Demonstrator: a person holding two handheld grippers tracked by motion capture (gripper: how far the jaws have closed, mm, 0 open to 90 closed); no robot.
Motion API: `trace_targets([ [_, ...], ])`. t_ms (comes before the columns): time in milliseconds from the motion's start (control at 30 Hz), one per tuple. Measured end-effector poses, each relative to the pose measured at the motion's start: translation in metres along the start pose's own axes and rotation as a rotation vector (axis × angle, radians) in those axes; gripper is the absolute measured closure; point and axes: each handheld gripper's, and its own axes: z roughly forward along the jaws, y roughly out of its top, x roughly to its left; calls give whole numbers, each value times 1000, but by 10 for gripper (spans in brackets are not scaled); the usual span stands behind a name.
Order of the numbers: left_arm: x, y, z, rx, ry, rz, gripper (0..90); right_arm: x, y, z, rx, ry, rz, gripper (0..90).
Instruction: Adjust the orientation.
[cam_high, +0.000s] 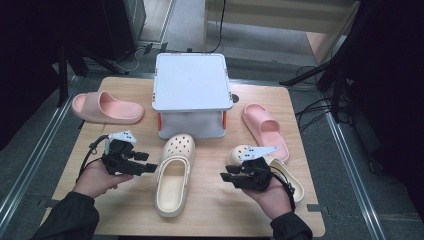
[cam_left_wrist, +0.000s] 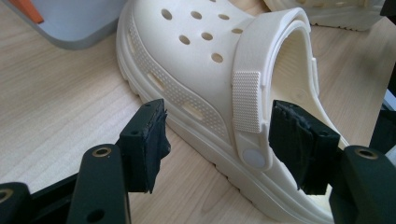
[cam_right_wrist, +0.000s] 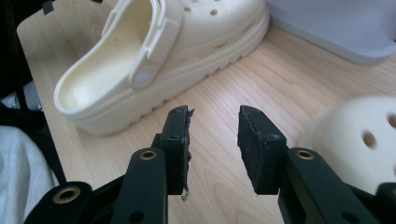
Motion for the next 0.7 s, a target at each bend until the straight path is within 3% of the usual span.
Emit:
trace_targets([
  [100,1,2,0,-2,-1,-2,365,-4,-8,-12,-1,-30,7,646],
  [300,3,4,3,8,-3,4,364,-13,-24,-35,-9,-46,42,645],
  [700,6,9,5,24,-2,6,374,-27,-50,-65,-9,-98,88,607],
])
